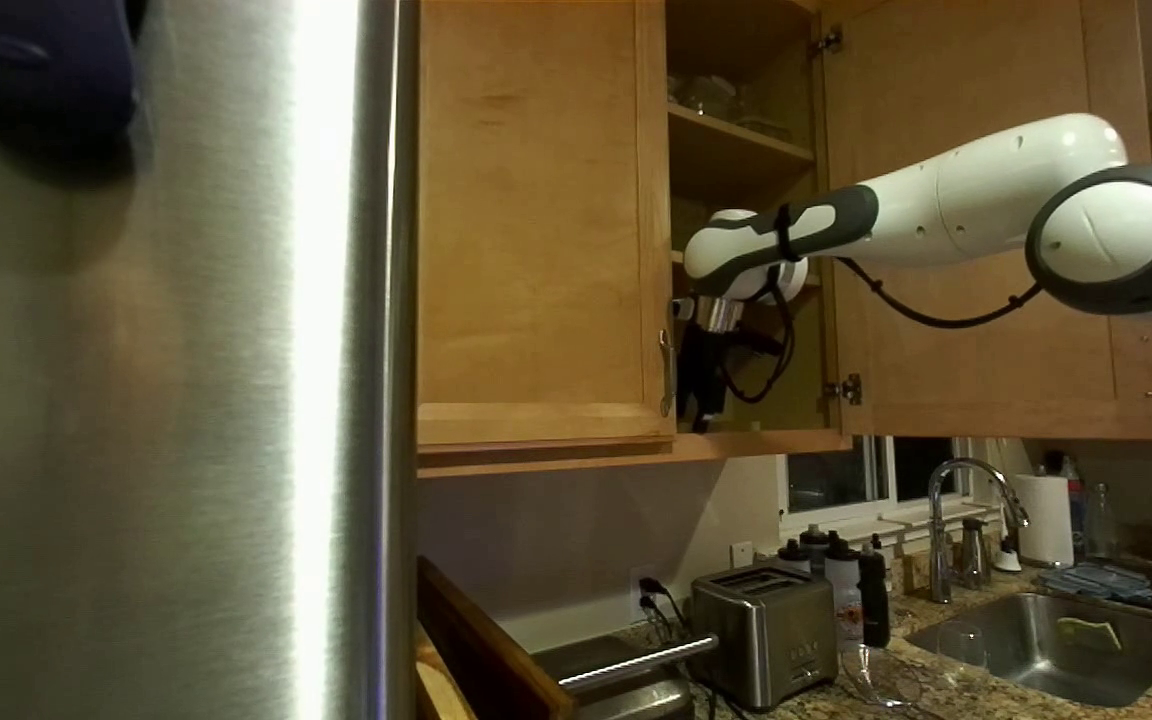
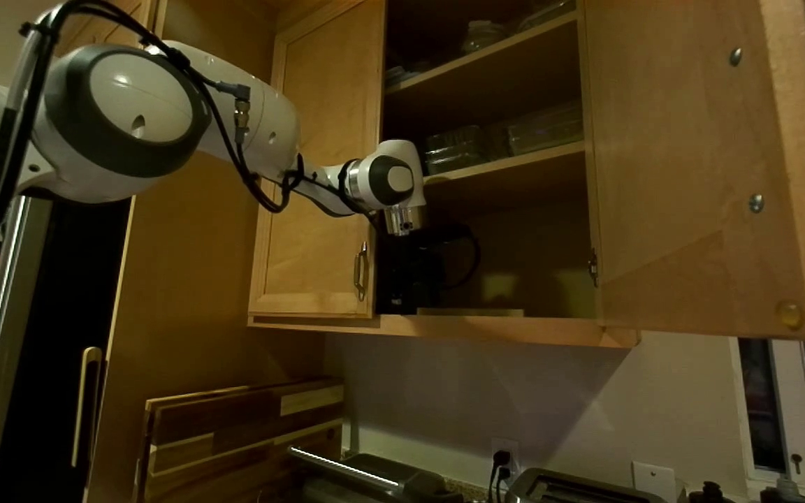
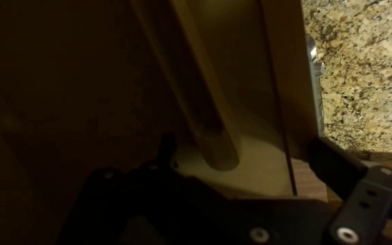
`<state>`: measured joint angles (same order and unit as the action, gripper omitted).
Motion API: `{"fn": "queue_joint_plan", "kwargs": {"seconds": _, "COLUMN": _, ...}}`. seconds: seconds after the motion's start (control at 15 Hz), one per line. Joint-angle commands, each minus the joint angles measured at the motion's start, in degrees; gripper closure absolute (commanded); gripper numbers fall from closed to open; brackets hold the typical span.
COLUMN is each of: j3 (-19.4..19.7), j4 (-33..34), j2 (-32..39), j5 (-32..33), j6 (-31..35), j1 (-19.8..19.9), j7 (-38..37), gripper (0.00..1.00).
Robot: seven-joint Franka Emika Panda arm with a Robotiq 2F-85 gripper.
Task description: Open the top right cabinet door,take out the wooden utensil and close the door
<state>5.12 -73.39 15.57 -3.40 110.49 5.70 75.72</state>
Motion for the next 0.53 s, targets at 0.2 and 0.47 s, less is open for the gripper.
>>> {"fn": "queue_joint_plan", "kwargs": {"seconds": 0.2, "j3": 0.1, "j4": 3.4, "j2": 3.2, "j5": -2.4, "j6": -3.2, "j1": 1.7, "j7": 1.4, "gripper": 0.35}}
{"fn": "queue_joint_plan", "kwargs": {"seconds": 0.47, "j3": -0.1, "j4": 5.1, "j2": 4.5, "j5": -2.9, "j6": -3.2, "j1": 2.5, "j7": 1.2, "gripper": 0.62}}
